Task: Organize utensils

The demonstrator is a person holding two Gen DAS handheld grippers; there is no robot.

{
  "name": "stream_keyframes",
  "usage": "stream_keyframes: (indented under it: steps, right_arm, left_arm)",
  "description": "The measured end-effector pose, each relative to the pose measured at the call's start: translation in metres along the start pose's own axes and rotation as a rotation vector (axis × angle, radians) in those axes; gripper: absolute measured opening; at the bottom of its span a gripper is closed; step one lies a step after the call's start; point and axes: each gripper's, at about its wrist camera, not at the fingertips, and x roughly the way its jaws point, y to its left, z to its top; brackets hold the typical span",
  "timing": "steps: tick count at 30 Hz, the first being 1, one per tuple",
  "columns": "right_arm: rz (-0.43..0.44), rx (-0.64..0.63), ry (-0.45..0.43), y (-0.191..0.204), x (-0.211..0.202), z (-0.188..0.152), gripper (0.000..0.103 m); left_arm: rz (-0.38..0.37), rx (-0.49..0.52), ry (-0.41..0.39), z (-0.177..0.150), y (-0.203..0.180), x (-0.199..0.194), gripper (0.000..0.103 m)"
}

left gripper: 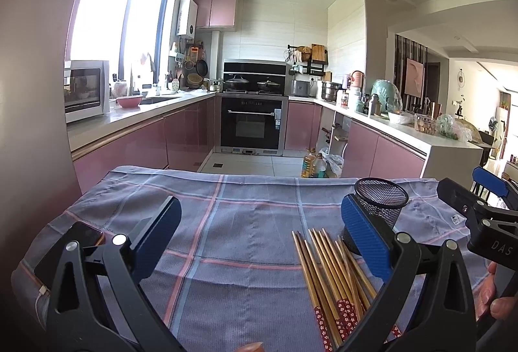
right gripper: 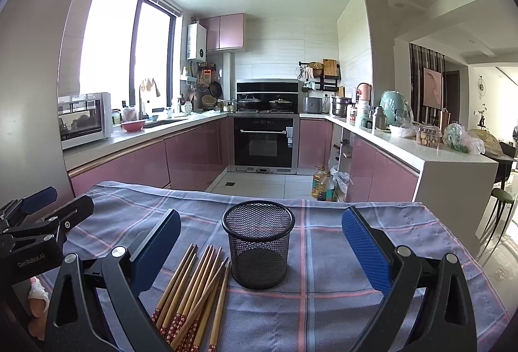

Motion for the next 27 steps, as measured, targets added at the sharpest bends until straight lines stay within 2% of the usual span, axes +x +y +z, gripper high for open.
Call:
stream_keyframes:
  steps: [27]
  right_arm:
    - [-0.006,0.003,0.004,-0.0033,-0.0029,0.0011,0.096]
  left_arm:
    - [0.002,0.031,-0.005,0.0027,-0.0076,-0.0003,0.097]
